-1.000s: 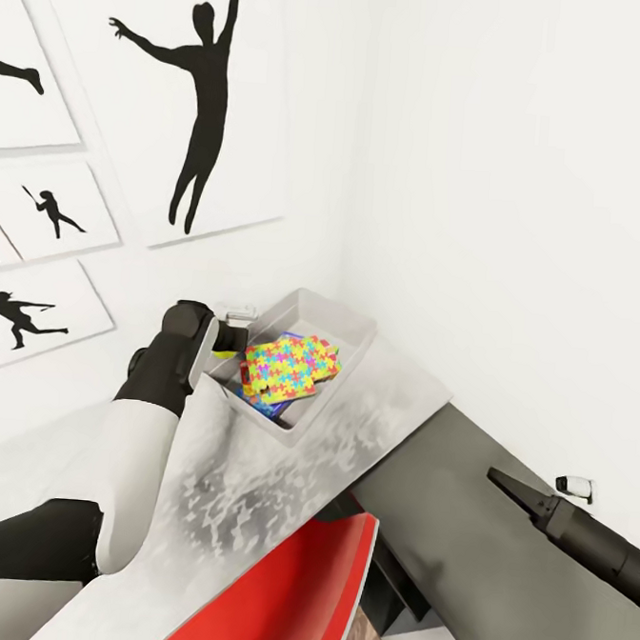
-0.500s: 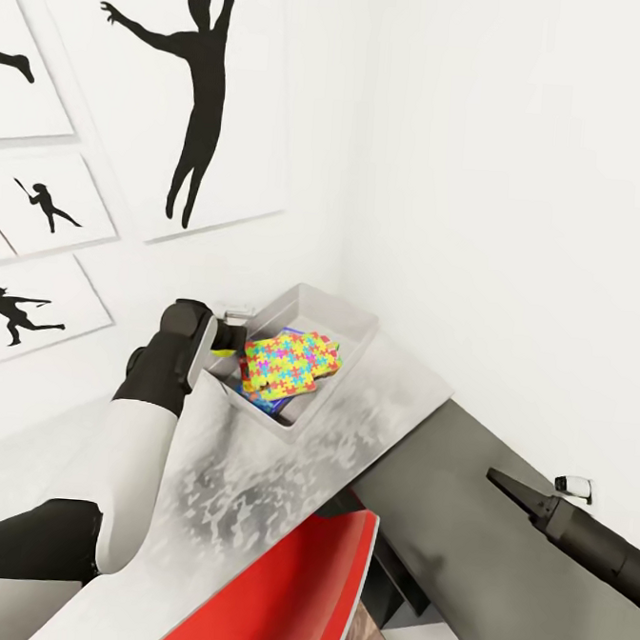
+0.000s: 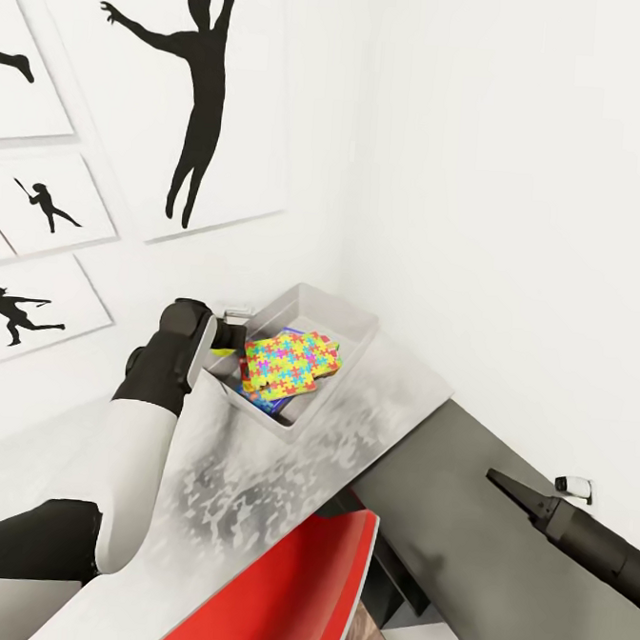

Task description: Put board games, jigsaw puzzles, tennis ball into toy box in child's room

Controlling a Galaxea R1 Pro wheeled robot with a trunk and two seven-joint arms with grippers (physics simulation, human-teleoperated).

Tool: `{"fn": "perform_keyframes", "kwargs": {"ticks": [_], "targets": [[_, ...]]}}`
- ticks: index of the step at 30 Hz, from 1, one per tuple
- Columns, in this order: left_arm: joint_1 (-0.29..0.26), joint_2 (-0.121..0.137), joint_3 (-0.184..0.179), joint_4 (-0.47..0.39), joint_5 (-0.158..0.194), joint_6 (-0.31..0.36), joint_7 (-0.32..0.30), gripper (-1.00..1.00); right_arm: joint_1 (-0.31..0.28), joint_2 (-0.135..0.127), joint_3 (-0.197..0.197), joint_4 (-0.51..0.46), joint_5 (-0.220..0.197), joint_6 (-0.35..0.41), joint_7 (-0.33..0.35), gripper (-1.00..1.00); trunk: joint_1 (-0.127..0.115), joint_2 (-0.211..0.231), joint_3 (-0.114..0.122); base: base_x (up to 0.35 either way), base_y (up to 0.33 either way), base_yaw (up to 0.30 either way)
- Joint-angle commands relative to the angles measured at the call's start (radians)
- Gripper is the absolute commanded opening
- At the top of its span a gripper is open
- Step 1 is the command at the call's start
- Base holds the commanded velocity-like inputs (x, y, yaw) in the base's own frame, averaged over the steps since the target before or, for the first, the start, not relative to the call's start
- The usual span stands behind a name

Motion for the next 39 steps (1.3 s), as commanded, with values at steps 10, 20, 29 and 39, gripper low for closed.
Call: {"fn": "perform_keyframes", "kwargs": {"ticks": [10,20,29,39], "targets": [[-0.001,-0.001,0.003,-0.001,-0.007,0.002,-0.006,1.00,0.001,0.000,0.001,0.001,-0.001,-0.026,0.001,1.00,0.001,-0.002,-0.002,0.000,0.000,0.000],[-0.001,0.000,0.003,-0.002,-0.007,0.003,-0.008,1.00,0.001,0.000,0.001,0.002,-0.002,-0.028,-0.003,1.00,0.001,-0.002,-0.002,0.000,0.000,0.000],[0.000,0.006,0.012,-0.088,0.001,0.019,-0.020,1.00,0.001,0.000,-0.001,0.003,-0.007,-0.028,0.003,1.00,0.001,-0.002,-0.002,0.000,0.000,0.000],[0.006,0.200,0.119,-0.221,0.009,0.020,-0.404,1.00,0.004,0.000,-0.008,0.003,-0.014,-0.028,0.008,1.00,0.001,-0.002,0.010,0.000,0.000,0.000]]}}
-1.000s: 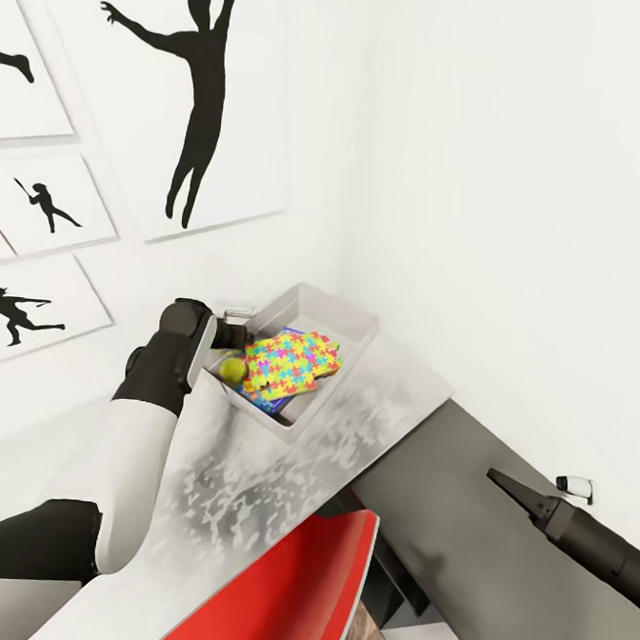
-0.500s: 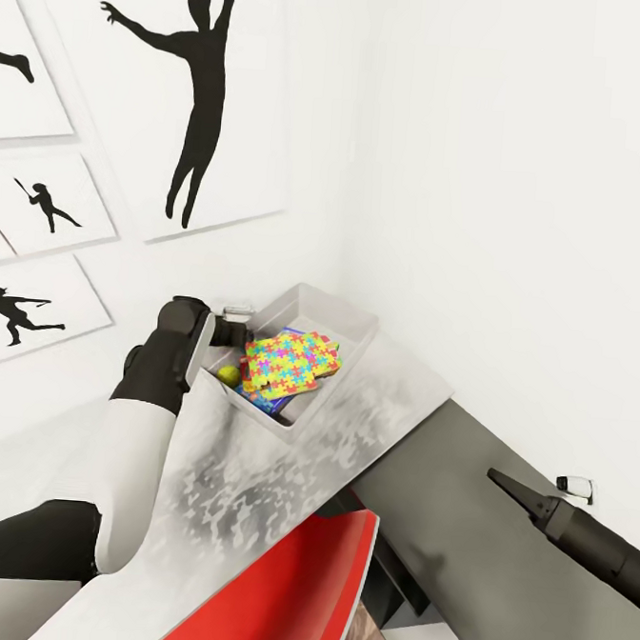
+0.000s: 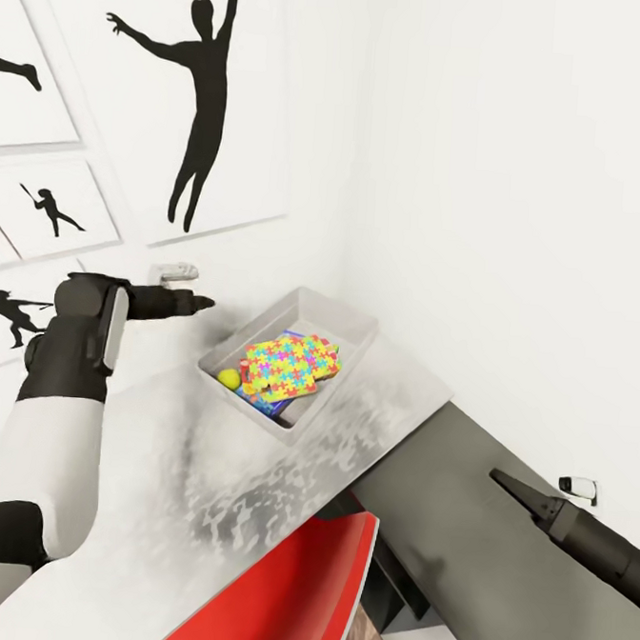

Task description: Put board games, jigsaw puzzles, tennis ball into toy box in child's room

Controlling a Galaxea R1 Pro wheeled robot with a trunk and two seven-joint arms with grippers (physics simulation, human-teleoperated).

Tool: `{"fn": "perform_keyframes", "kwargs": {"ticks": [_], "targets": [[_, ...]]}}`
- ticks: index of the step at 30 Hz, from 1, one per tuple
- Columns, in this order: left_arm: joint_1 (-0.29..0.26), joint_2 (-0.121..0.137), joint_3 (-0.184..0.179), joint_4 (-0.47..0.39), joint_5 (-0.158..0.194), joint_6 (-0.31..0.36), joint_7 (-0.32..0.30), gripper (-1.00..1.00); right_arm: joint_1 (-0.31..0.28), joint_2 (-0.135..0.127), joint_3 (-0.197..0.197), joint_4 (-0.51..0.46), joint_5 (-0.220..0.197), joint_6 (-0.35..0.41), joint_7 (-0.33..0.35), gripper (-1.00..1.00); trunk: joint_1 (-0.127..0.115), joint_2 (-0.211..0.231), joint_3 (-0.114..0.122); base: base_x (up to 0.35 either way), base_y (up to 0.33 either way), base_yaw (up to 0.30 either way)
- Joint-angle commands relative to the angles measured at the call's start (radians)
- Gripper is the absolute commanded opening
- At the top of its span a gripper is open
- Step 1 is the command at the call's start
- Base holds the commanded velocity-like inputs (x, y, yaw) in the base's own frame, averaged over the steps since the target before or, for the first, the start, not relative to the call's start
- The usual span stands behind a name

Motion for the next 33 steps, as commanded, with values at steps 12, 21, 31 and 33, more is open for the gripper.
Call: {"fn": "perform_keyframes", "kwargs": {"ticks": [12,21,31,33], "targets": [[0.142,0.376,0.136,0.008,-0.008,0.004,-0.887,1.00,0.000,0.000,-0.002,0.001,-0.003,-0.005,0.005,1.00,0.001,-0.002,0.017,0.000,0.000,0.000],[0.328,0.463,0.361,0.007,-0.007,0.004,-1.157,1.00,0.000,0.000,0.000,0.001,-0.005,-0.040,0.007,1.00,0.001,-0.002,0.032,0.000,0.000,0.000],[0.497,0.457,0.435,0.015,-0.004,0.004,-1.157,1.00,0.019,0.017,0.005,0.001,-0.006,-0.044,0.036,1.00,0.001,-0.002,0.048,0.000,0.000,0.000],[0.527,0.454,0.436,0.015,-0.003,0.004,-1.157,1.00,0.022,0.034,0.003,0.003,-0.006,-0.054,0.061,1.00,0.001,-0.002,0.051,0.000,0.000,0.000]]}}
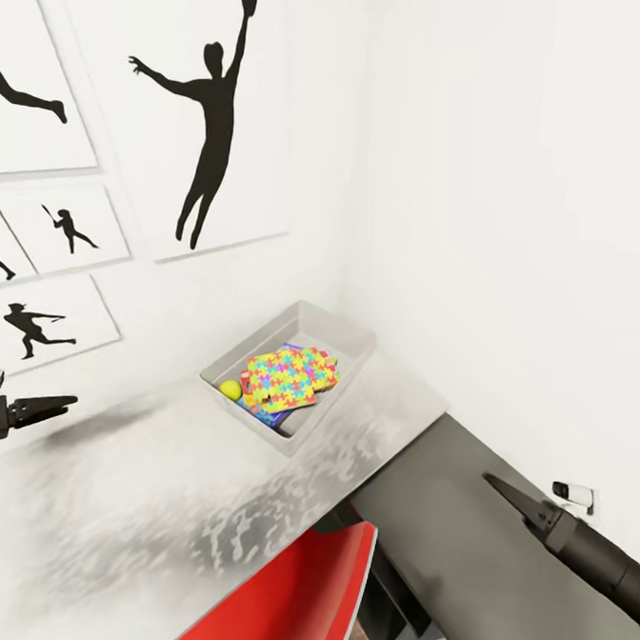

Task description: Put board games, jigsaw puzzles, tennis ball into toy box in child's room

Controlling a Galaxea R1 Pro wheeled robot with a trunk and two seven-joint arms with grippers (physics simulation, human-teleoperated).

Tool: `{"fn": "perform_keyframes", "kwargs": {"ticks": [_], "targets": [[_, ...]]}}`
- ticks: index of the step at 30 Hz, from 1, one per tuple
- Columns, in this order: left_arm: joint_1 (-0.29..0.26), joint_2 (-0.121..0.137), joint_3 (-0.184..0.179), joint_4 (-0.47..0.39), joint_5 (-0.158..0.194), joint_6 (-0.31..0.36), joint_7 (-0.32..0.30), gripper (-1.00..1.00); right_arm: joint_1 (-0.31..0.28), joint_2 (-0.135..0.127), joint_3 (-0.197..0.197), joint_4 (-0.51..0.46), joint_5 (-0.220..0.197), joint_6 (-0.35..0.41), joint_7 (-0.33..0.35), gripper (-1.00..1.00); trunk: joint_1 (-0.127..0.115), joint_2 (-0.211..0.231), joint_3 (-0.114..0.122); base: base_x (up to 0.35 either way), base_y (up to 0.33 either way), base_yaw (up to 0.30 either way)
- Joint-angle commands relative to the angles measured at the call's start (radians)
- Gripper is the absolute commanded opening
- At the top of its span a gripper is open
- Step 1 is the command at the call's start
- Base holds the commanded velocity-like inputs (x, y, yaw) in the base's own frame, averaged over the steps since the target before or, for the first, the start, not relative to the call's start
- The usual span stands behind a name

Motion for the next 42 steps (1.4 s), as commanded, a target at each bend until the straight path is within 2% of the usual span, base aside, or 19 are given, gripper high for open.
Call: {"fn": "perform_keyframes", "kwargs": {"ticks": [1,4,10,42], "targets": [[0.014,-0.001,0.003,-0.002,-0.009,0.010,-0.009,1.00,0.000,0.012,-0.002,0.000,-0.002,-0.012,0.017,1.00,0.001,-0.002,0.000,0.000,0.000,0.000],[0.035,-0.002,0.018,-0.018,-0.008,0.010,-0.009,1.00,0.002,0.037,-0.003,-0.001,-0.001,-0.070,0.039,1.00,0.001,-0.002,0.005,0.000,0.000,0.000],[0.043,-0.009,0.037,-0.021,-0.008,0.007,-0.009,1.00,0.003,0.048,-0.005,-0.002,-0.001,-0.098,0.050,1.00,0.001,-0.002,0.014,0.000,0.000,0.000],[0.044,-0.028,0.037,-0.020,-0.009,0.000,-0.009,1.00,0.003,0.057,-0.004,-0.001,-0.002,-0.103,0.066,1.00,0.001,-0.002,0.066,0.000,0.000,0.000]]}}
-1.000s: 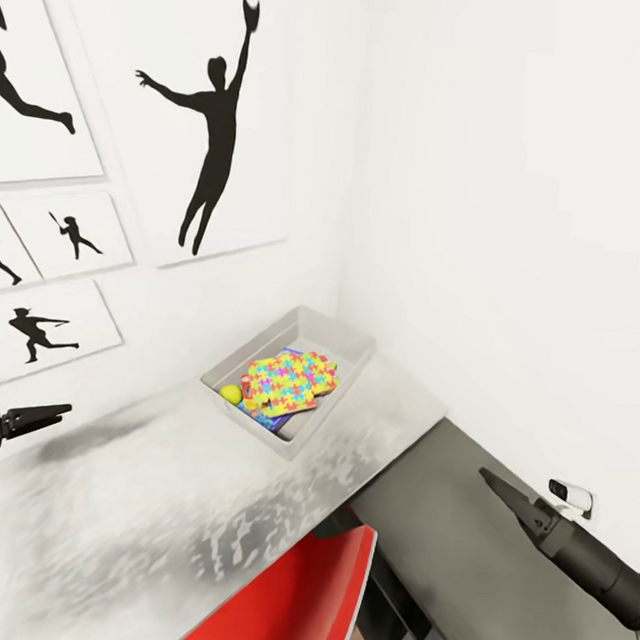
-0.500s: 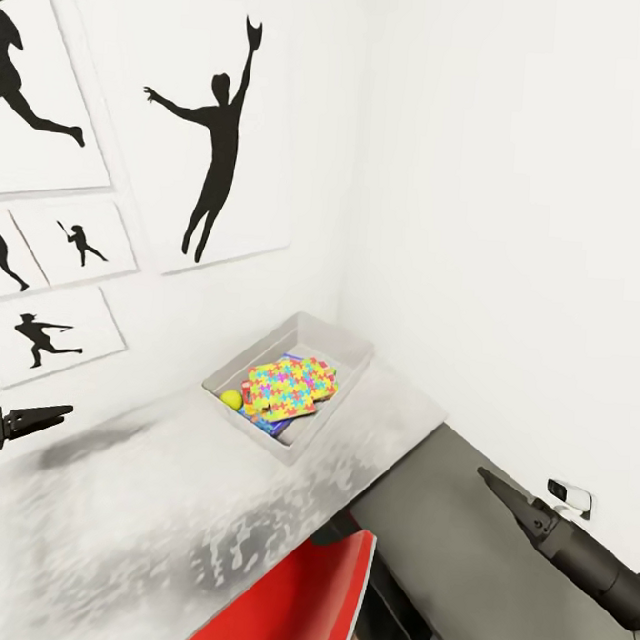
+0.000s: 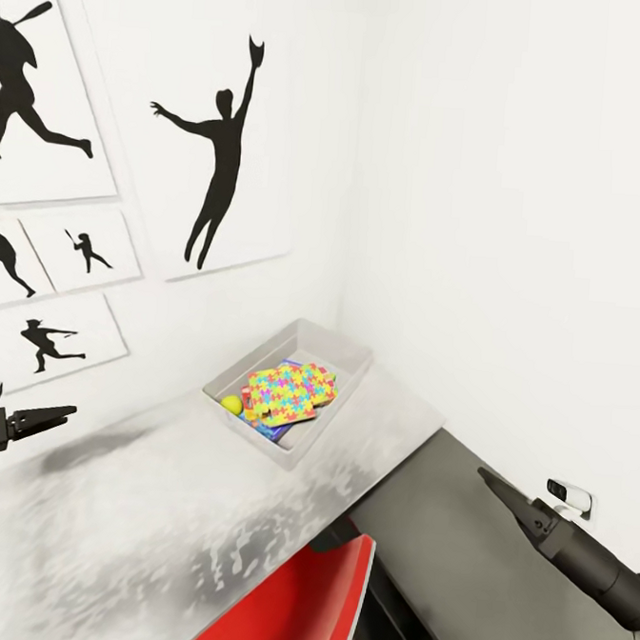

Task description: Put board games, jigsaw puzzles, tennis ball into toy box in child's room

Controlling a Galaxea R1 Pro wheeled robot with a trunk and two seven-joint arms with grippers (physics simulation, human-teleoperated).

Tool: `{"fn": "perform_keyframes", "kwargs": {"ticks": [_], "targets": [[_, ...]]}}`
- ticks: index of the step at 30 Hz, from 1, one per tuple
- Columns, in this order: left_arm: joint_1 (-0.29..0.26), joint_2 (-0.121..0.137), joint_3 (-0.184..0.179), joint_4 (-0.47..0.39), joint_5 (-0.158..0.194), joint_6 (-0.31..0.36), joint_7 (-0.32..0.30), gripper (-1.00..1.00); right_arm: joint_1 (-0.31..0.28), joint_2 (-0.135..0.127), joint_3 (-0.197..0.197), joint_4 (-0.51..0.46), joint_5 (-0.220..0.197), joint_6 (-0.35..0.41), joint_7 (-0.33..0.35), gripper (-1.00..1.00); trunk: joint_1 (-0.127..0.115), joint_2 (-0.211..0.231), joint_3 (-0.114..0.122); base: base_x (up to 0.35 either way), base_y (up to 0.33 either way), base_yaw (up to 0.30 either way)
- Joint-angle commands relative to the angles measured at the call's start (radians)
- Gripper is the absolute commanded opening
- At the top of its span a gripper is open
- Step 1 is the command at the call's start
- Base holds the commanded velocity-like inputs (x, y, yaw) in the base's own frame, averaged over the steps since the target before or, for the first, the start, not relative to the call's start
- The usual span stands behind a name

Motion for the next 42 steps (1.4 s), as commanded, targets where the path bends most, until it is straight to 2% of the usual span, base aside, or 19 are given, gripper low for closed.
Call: {"fn": "perform_keyframes", "kwargs": {"ticks": [1,42], "targets": [[-0.001,0.000,0.001,-0.001,-0.011,0.010,-0.009,1.00,-0.001,0.000,0.000,0.000,-0.003,0.008,0.001,1.00,0.001,-0.002,0.000,0.000,0.000,0.000],[-0.001,-0.005,0.000,0.000,-0.011,0.010,-0.009,1.00,-0.001,0.004,0.000,0.001,-0.003,0.007,0.002,1.00,0.001,-0.002,0.066,0.000,-0.003,-0.018]]}}
